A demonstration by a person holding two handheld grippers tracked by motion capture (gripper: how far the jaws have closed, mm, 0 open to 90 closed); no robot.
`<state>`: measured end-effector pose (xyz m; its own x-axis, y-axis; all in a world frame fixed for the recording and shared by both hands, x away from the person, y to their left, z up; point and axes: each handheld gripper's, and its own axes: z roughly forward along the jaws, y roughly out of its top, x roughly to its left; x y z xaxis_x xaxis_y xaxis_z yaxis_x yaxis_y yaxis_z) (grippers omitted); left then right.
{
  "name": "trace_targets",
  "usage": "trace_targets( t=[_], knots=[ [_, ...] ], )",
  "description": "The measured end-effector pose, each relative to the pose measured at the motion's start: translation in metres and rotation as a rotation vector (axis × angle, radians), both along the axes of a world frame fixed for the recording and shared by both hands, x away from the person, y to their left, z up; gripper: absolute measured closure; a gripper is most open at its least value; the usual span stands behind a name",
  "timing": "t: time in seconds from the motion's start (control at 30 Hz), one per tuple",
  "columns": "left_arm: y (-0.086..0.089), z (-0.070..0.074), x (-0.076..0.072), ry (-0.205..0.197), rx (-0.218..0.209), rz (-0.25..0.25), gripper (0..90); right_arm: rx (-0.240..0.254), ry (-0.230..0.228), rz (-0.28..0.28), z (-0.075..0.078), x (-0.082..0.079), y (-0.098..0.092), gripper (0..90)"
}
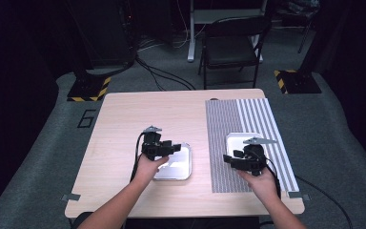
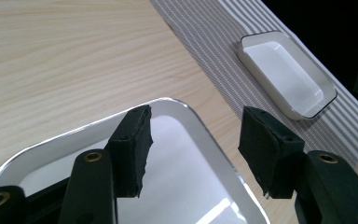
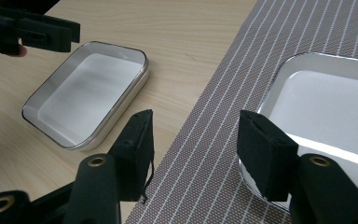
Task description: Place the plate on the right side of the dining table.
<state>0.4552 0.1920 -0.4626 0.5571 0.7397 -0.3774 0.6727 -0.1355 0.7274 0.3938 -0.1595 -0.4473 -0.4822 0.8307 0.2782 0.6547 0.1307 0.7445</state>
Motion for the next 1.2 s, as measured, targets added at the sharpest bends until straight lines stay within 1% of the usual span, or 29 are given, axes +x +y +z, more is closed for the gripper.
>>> trace_targets(
  t=[0.07, 0.1, 0.17, 0.23, 0.27, 0.33, 0.37, 0.4, 0.47, 0.5, 0.57, 0.6, 0.63, 0.7, 0.77, 0.87, 0.93, 1.0, 1.03, 1.07, 1.13, 1.2],
  knots=[
    [0.007, -0.002, -0.002, 0.001, 0.013, 0.004, 42.9, -0.004, 0.002, 0.013, -0.004, -0.001, 0.004, 46.2],
    [0.011, -0.003, -0.003, -0.007, 0.02, 0.004, 42.9, -0.005, 0.007, 0.019, -0.005, -0.001, 0.006, 46.2],
    [0.018, -0.006, -0.006, -0.016, 0.029, 0.009, 42.9, -0.022, 0.001, 0.043, -0.009, -0.002, 0.011, 46.2],
    [0.024, -0.007, -0.008, -0.018, 0.033, 0.014, 42.8, -0.038, 0.001, 0.063, -0.012, -0.003, 0.017, 46.2],
    [0.027, -0.007, -0.009, -0.017, 0.033, 0.019, 42.6, -0.041, -0.006, 0.075, -0.013, -0.004, 0.019, 46.1],
    [0.034, -0.008, -0.012, -0.015, 0.035, 0.015, 42.4, -0.032, -0.003, 0.095, -0.014, -0.006, 0.025, 46.0],
    [0.038, -0.009, -0.014, -0.024, 0.043, 0.014, 42.4, -0.033, -0.006, 0.101, -0.014, -0.006, 0.027, 45.8],
    [0.042, -0.01, -0.015, -0.029, 0.048, 0.012, 42.3, -0.033, -0.014, 0.121, -0.015, -0.007, 0.03, 45.7],
    [0.048, -0.012, -0.019, -0.044, 0.059, 0.016, 42.2, -0.034, -0.018, 0.133, -0.016, -0.009, 0.035, 45.7],
    [0.05, -0.012, -0.019, -0.045, 0.065, 0.014, 42.0, -0.038, -0.024, 0.144, -0.016, -0.009, 0.037, 45.8],
    [0.056, -0.015, -0.023, -0.051, 0.054, 0.027, 41.5, -0.048, -0.036, 0.158, -0.016, -0.01, 0.04, 46.0],
    [0.059, -0.015, -0.024, -0.053, 0.055, 0.025, 41.2, -0.051, -0.045, 0.168, -0.017, -0.01, 0.041, 46.0],
    [0.062, -0.017, -0.025, -0.062, 0.054, 0.032, 41.0, -0.049, -0.039, 0.17, -0.017, -0.01, 0.042, 45.9],
    [0.068, -0.019, -0.027, -0.054, 0.049, 0.039, 40.4, -0.048, -0.043, 0.181, -0.018, -0.01, 0.043, 45.6],
    [0.071, -0.023, -0.029, -0.047, 0.032, 0.065, 39.9, -0.051, -0.041, 0.19, -0.02, -0.011, 0.045, 45.2],
    [0.078, -0.027, -0.03, -0.029, 0.041, 0.066, 38.5, -0.049, -0.038, 0.198, -0.022, -0.013, 0.047, 44.8],
    [0.08, -0.028, -0.03, -0.023, 0.041, 0.073, 37.7, -0.054, -0.035, 0.207, -0.024, -0.014, 0.05, 44.0],
    [0.082, -0.029, -0.03, -0.027, 0.043, 0.081, 36.8, -0.067, -0.039, 0.216, -0.026, -0.015, 0.053, 43.4],
    [0.082, -0.029, -0.03, -0.025, 0.049, 0.083, 36.5, -0.07, -0.043, 0.225, -0.027, -0.016, 0.054, 42.9],
    [0.082, -0.03, -0.031, -0.032, 0.057, 0.086, 36.5, -0.072, -0.044, 0.229, -0.028, -0.017, 0.056, 42.7],
    [0.082, -0.031, -0.031, -0.029, 0.075, 0.082, 35.6, -0.069, -0.049, 0.237, -0.03, -0.018, 0.058, 41.7],
    [0.083, -0.032, -0.031, -0.022, 0.082, 0.077, 35.5, -0.062, -0.049, 0.253, -0.032, -0.02, 0.06, 40.4]
  ],
)
